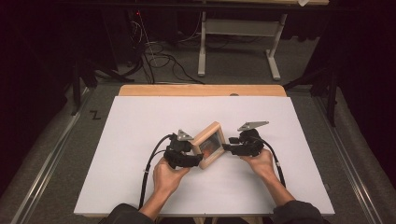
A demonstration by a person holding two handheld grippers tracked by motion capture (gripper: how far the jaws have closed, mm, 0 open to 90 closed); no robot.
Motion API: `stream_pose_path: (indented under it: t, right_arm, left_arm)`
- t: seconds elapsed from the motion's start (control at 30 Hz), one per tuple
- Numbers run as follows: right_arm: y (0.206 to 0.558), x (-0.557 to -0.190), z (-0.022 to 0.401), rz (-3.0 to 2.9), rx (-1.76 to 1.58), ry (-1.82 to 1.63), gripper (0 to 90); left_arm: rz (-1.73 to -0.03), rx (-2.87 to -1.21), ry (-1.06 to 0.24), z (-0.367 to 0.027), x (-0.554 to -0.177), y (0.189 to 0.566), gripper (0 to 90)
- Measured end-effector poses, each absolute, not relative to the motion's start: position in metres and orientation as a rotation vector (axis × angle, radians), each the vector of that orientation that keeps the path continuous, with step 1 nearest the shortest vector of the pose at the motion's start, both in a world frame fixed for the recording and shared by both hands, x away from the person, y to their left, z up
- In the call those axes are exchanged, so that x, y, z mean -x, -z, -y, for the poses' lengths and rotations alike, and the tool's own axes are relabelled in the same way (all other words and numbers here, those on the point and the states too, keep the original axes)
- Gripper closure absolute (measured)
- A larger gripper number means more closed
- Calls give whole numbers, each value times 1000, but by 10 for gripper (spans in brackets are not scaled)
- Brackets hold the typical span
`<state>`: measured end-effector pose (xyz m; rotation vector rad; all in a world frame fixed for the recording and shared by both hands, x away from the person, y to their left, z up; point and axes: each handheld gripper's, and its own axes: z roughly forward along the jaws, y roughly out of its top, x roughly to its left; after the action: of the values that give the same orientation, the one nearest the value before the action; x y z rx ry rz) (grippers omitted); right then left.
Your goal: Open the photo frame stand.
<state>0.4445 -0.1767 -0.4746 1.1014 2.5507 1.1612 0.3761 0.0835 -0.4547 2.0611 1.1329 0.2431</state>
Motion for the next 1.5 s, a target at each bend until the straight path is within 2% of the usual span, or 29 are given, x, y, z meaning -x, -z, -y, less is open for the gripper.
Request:
stream_pose_path:
  t: [0.3, 0.93, 1.5]
  right_arm:
    - [479, -450, 174, -2572, -1090, -1184, 498]
    - [484, -448, 169, -2624, -1009, -1191, 519]
    - [484, -443, 170, -2626, -1017, -1172, 518]
  left_arm:
    - [-1147, -2049, -245, -78, -375, 460, 477]
    - [-1142, -2044, -195, -80, -380, 461, 534]
    - [-1100, -2073, -287, -77, -382, 461, 532]
